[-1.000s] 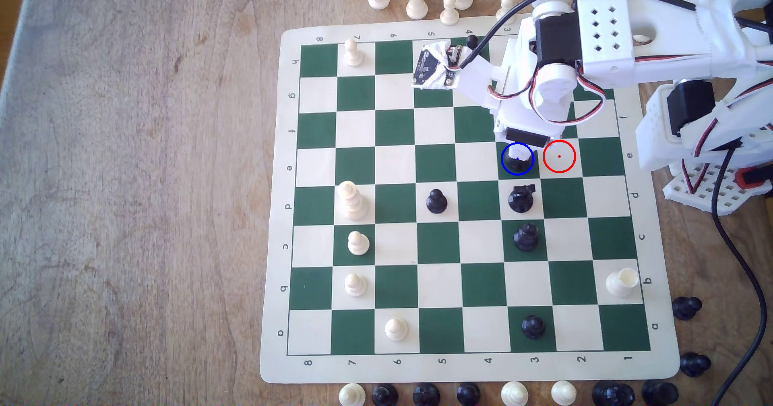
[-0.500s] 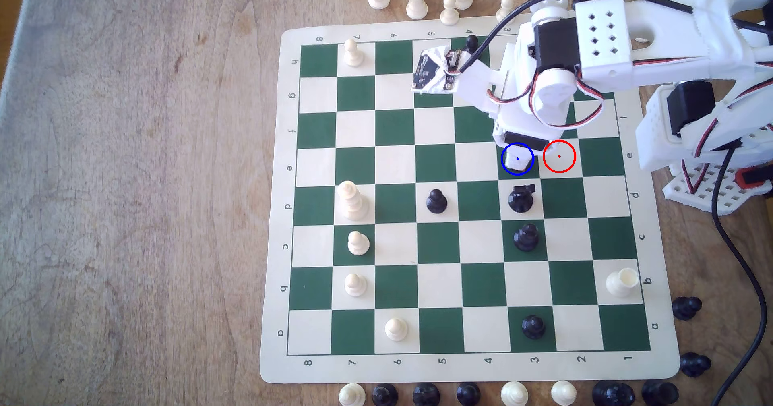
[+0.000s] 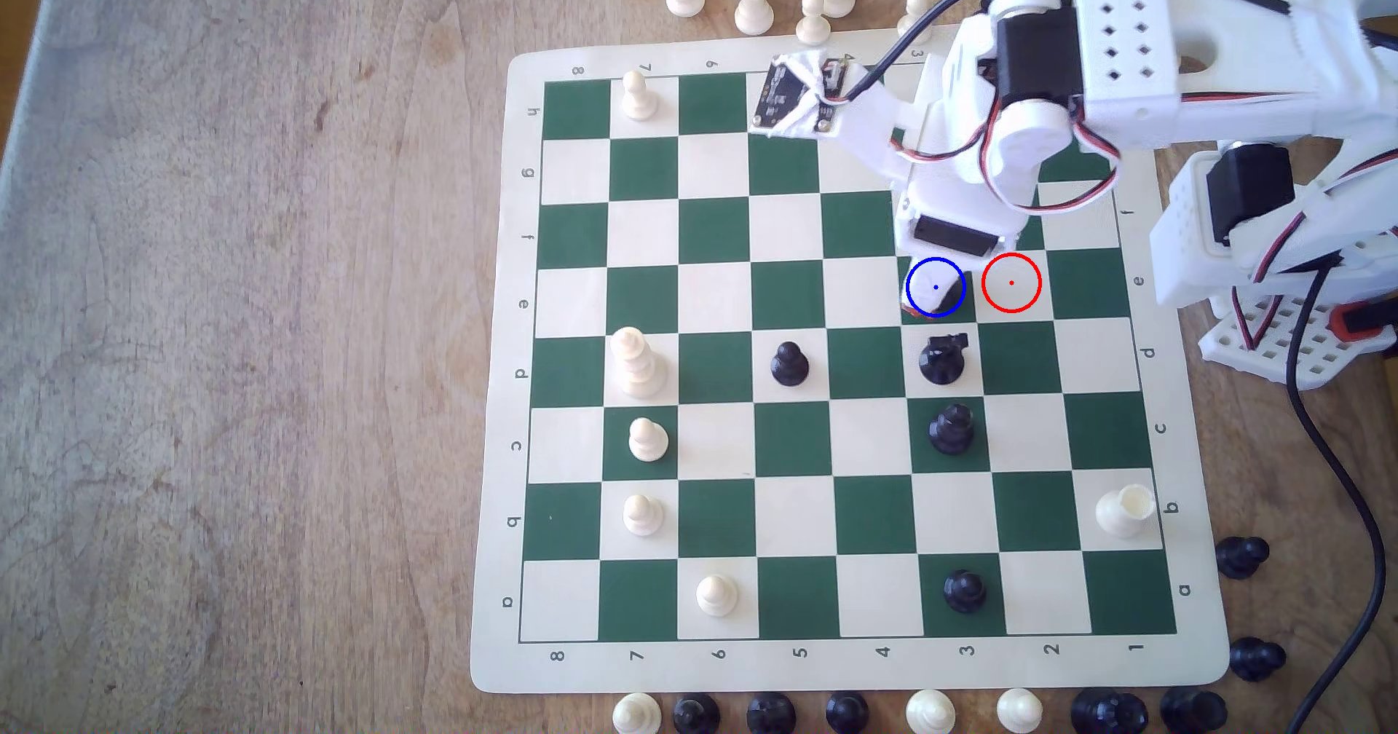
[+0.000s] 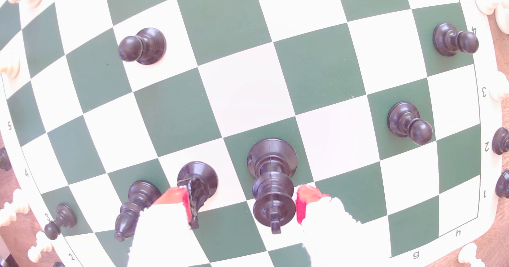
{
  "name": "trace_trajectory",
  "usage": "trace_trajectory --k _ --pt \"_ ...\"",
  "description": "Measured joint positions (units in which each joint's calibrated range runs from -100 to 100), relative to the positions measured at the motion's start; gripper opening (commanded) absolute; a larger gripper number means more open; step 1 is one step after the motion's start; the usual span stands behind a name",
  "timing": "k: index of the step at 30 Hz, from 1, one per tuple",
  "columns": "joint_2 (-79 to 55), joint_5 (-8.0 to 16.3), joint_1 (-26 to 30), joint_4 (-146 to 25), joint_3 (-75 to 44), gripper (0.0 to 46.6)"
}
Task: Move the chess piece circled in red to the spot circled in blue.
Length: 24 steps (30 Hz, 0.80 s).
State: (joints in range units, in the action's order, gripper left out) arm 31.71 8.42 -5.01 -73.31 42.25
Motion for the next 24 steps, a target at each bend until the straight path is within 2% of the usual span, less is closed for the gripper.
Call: trace_trajectory --k 3,4,11,12,16,19,24 --pt "3.2 0.3 0.0 -0.7 0.0 23.5" --pt "5.6 0.6 0.3 -1.0 0.0 22.3" --pt "15.2 1.5 2.4 -1.0 0.0 21.6" --pt "16.8 1.5 2.8 -0.8 0.0 18.6" --pt "27.0 1.3 5.5 5.3 7.0 15.1" --pt "38.0 0.0 9.3 14.1 20.1 13.9" --pt "43.6 0.2 9.7 22.9 25.5 7.5"
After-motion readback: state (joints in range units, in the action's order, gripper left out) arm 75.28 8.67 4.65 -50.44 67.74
